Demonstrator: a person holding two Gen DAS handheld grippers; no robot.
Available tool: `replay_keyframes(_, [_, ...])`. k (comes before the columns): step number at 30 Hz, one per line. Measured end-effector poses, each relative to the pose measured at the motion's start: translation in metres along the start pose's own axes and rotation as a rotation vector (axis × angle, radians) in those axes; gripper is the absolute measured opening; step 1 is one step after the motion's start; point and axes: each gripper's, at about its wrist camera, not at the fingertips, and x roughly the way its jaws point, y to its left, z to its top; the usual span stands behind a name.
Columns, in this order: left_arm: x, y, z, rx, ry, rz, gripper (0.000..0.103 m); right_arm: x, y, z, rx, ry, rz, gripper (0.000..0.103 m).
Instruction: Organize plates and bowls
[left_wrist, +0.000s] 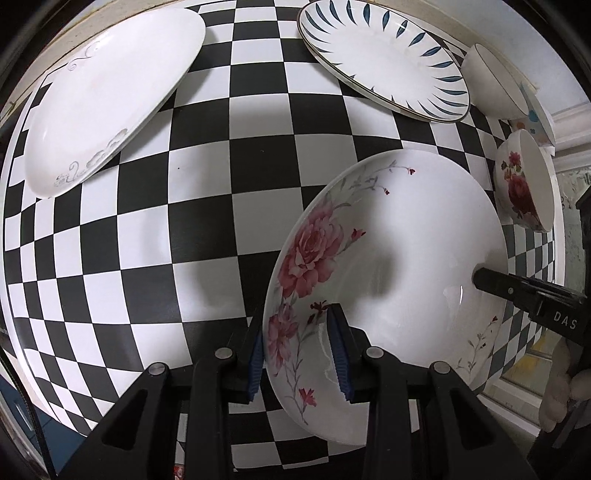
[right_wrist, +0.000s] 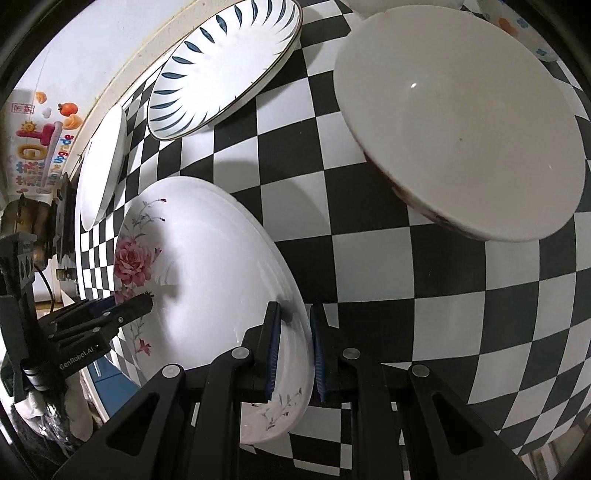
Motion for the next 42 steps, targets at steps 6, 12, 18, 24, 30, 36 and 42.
replay_keyframes(6, [0.003,0.0,-0.008,-0.029,0.007,0.013,0.029,0.0,0.001,0.002,-0.025,0.012,0.006,0.018])
replay_keyframes(12, [0.003,0.002,-0.009,-0.087,0.007,0.001,0.029,-0.002,-0.003,0.005,-0.007,0.025,0.043,0.019])
replay_keyframes(18, [-0.055,0.019,-0.016,-0.133,-0.122,0.001,0.03,-0.041,0.01,-0.001,-0.035,-0.021,-0.033,0.022])
replay_keyframes(24, [-0.112,0.074,0.005,-0.178,-0.235,-0.017,0.04,-0.082,0.071,0.019,-0.086,-0.099,-0.013,0.058])
replay_keyframes(30, [-0.118,0.162,0.062,-0.258,-0.236,-0.006,0.041,-0.061,0.154,0.08,-0.097,-0.114,0.122,0.059])
replay_keyframes(36, [-0.089,0.232,0.108,-0.323,-0.172,0.002,0.041,0.009,0.218,0.145,-0.092,-0.053,0.125,0.059])
replay_keyframes(42, [-0.055,0.262,0.135,-0.323,-0.099,-0.037,0.041,0.059,0.236,0.181,-0.088,0.002,0.078,0.058])
